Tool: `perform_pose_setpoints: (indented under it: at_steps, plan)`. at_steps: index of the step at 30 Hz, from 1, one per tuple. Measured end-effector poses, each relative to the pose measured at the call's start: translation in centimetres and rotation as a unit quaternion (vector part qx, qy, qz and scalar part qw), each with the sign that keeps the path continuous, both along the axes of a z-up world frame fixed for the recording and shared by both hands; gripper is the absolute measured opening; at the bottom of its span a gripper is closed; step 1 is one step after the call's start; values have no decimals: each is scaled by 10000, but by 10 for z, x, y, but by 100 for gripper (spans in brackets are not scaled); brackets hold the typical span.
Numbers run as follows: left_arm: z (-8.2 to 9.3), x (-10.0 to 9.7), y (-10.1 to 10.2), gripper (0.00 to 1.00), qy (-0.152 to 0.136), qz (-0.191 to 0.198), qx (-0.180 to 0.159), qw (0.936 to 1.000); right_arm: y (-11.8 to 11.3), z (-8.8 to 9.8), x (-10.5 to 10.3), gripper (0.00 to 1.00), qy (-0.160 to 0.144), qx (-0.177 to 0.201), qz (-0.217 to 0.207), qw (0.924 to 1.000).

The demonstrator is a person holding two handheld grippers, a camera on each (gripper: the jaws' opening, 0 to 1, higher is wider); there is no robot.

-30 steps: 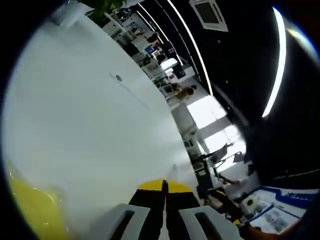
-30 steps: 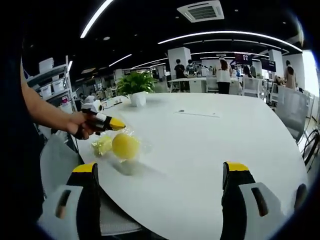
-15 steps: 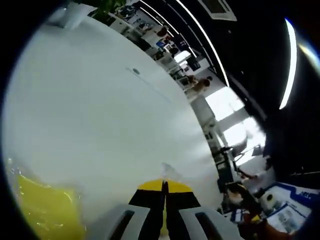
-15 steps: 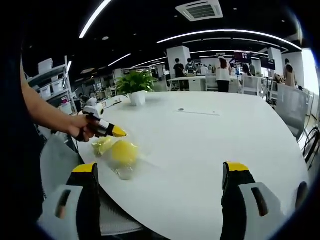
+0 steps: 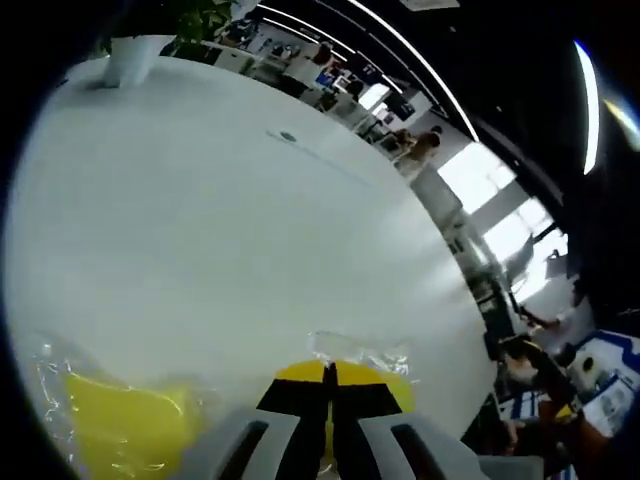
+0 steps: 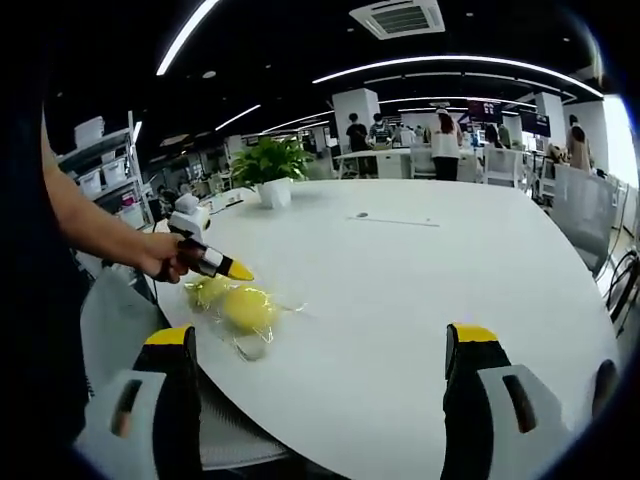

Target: Compare the silicone blocks by pressing each to a similar depth, holding the contact briefly, and releasing to observe deformation and rebound differences across the visible hardness samples.

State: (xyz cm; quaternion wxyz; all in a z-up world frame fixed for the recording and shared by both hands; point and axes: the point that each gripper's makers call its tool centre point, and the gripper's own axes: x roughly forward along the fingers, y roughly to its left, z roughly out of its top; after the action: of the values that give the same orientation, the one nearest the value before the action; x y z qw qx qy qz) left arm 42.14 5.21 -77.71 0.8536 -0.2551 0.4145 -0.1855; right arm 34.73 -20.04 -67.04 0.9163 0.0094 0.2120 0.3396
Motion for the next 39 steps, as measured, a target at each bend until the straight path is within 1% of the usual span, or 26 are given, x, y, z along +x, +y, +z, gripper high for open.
perform_pose_setpoints:
  at_steps: [4, 7, 10, 14, 17, 22, 23, 25, 30, 32, 34, 37, 38, 39]
  plan:
    - [-6, -2, 4, 0, -98, -92, 256, 9996, 0, 1, 1, 97, -10, 3, -11, 10000]
    - [-7, -2, 4, 0, -118, -88, 297, 9995, 0, 0, 1, 97, 12, 2, -17, 10000]
    - [-10, -1, 5, 0, -270, -290, 625, 9973, 1, 0, 0, 97, 27, 2, -12, 10000]
    - [-12, -1, 6, 0, -232, -288, 619, 9974, 2, 1, 0, 97, 21, 14, -16, 10000]
    - [-12, -1, 6, 0, -281, -377, 696, 9965, 3, 1, 0, 97, 25, 24, -19, 10000]
    - [-13, -1, 7, 0, -313, -385, 735, 9961, 3, 0, 0, 97, 32, 45, -34, 10000]
    - [-14, 0, 7, 0, -332, -408, 774, 9956, 3, 0, 0, 97, 36, 48, -35, 10000]
    - [-15, 1, 8, 1, -496, -573, 984, 9923, 4, 0, 0, 97, 42, 63, -40, 10000]
    - [-17, 1, 10, 4, -441, -459, 937, 9936, 3, -1, -2, 97, 51, 73, -64, 9999]
    - [-17, 3, 13, 8, -438, -417, 916, 9940, 2, -1, -3, 97, 51, 66, -73, 9999]
    - [-17, 5, 18, 17, -494, -351, 1063, 9925, 1, -1, -3, 97, 24, 49, -77, 10000]
    - [-16, 6, 22, 22, -461, -315, 984, 9936, -1, -1, -3, 97, 46, 60, -111, 9999]
    - [-14, 6, 23, 26, -518, -296, 969, 9935, -1, -2, -3, 97, 49, 62, -117, 9999]
    - [-10, 9, 23, 30, -643, -267, 949, 9930, -1, -2, -3, 97, 55, 66, -121, 9999]
